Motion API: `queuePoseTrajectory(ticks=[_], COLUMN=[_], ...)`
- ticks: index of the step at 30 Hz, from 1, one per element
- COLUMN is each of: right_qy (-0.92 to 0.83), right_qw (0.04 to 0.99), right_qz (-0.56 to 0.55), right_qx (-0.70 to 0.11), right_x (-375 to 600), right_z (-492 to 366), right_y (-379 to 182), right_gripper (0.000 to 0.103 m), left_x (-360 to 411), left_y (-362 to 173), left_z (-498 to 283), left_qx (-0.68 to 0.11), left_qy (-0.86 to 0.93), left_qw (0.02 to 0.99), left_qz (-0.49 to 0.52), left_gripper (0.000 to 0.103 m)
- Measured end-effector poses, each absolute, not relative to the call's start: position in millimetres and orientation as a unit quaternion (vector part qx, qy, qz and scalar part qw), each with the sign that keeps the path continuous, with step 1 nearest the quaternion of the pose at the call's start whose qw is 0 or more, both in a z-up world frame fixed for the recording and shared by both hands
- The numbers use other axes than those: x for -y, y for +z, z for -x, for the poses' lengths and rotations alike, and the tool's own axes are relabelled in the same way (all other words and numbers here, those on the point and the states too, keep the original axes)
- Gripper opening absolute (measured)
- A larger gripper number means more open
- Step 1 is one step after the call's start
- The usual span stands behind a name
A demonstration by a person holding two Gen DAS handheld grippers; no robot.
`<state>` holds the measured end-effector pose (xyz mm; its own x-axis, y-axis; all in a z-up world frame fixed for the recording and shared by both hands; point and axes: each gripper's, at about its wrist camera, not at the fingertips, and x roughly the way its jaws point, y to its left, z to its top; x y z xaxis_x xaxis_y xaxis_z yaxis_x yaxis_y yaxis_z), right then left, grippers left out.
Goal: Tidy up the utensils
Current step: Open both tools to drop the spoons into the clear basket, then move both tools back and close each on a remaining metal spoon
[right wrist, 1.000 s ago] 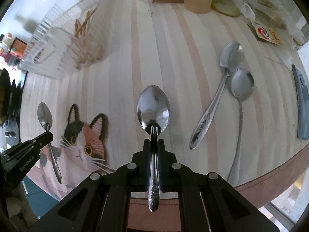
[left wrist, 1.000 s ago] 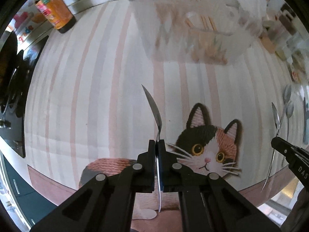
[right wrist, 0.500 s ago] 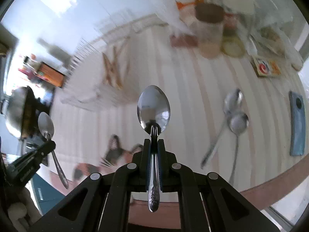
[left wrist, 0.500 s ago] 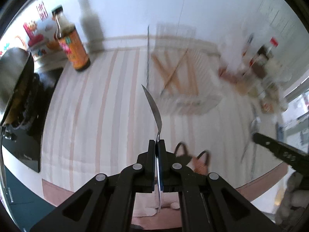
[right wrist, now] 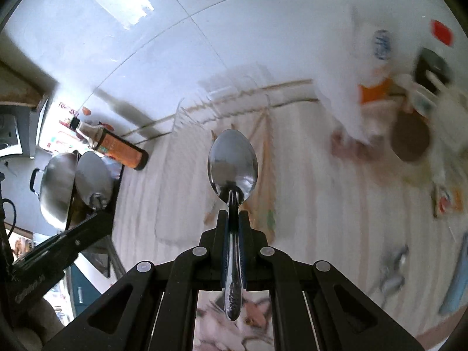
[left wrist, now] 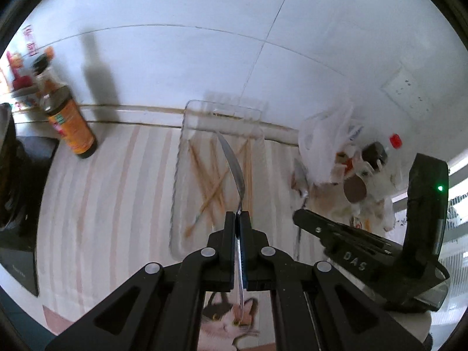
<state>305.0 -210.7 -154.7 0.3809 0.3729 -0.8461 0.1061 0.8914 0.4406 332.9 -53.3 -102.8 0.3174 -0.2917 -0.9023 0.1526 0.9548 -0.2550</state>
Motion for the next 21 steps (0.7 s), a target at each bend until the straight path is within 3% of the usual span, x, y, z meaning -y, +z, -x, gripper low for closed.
queuePoseTrajectory(ticks=[9, 11, 12, 14, 15, 17, 21], right_qy=[0.079, 0.075, 0.070, 0.059, 0.053, 0.032, -0.025], right_qw=[0.778, 0.776, 0.777, 0.784, 0.787, 0.797, 0.810], right_qz=[-0.207, -0.204, -0.203, -0.203, -0.202, -0.202, -0.212], right_qx=[-0.588, -0.592, -0.592, -0.584, -0.581, -0.569, -0.547], right_x=[204.2, 206.7, 209.0, 215.7, 220.1, 231.5, 262.3], right_z=[-375.2, -377.3, -375.0, -365.6, -358.9, -340.9, -291.6], right_y=[-189.5, -193.3, -192.8, -189.1, -185.9, -181.1, -177.7], right_gripper=[0.008, 0.012, 0.020, 0.031, 0.034, 0.037, 0.048], left_x=[47.9, 45.0, 43.8, 42.3, 41.1, 40.4, 50.2], left_y=[-142.6, -142.0, -141.7, -140.2, -138.2, -135.3, -130.8], left_z=[-375.6, -371.5, -368.1, -359.2, -353.6, -339.7, -308.2], left_qx=[-0.612, -0.606, -0.602, -0.588, -0.576, -0.555, -0.515], left_qy=[-0.087, -0.076, -0.063, -0.029, -0.016, 0.001, 0.008], left_qw=[0.784, 0.791, 0.796, 0.808, 0.817, 0.831, 0.855], left_qz=[0.059, 0.044, 0.030, -0.003, -0.015, -0.033, -0.054], left_gripper=[0.003, 0.007, 0.009, 0.018, 0.027, 0.057, 0.072])
